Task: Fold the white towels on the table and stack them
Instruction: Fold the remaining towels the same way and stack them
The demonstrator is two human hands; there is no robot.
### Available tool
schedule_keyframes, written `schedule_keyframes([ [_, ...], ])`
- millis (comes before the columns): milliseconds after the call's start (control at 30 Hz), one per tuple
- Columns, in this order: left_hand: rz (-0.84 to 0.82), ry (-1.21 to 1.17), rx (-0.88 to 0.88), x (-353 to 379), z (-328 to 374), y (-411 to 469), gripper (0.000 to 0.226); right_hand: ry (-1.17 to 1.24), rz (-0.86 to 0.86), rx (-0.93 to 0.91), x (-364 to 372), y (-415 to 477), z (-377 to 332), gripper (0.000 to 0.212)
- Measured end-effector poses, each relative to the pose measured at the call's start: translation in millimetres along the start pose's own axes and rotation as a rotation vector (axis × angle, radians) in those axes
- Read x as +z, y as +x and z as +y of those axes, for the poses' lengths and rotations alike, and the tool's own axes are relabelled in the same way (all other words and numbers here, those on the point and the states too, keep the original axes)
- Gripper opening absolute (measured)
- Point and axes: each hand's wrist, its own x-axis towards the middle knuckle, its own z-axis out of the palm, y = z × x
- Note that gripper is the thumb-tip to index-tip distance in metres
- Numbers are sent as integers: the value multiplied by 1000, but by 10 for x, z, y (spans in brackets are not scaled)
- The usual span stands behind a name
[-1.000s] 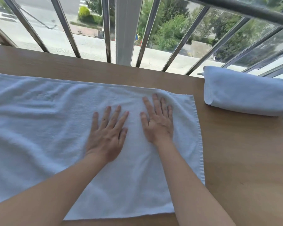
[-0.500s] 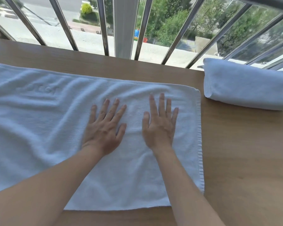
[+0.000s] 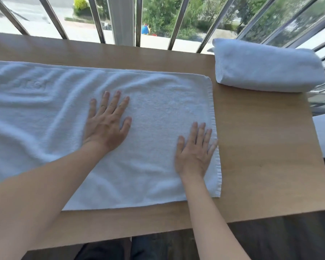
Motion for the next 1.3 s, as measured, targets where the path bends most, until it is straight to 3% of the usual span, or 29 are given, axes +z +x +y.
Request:
schedule_keyframes([
  [167,-7,-41,0,-18,-24,-23,70,90,-1,-358,172,-547,-465,62],
  [400,6,-80,-1,-43,-27,-19,66,27,2,-213,148,-438,414,62],
  [600,43,-126,24,-23,-20,-12,60,89,43,-106,132,-478,590,60],
  [733,120,-327,54,-77,2,-104,51,240,104,-112,71,-636,231,61],
  [867,316,-671,-17,-245,-3,-384,36,662,114,-108,46,-922,-639,55],
  [933,290,-738,-49,-294,-102,-626,40,791,117,-89,74,-1007,-1111,52],
  [1100,233,-257,84,-222,-740,-1356,48,724,54,-206,248,-1119,-2054,46],
  [1233,45,-76,90,-196,-1259,-1575,58,229,63,-284,489,-1143,-2274,62],
  [1300,-30,-54,105,-197,-1473,-1587,61,144,58,-273,540,-1136,-2288,68],
])
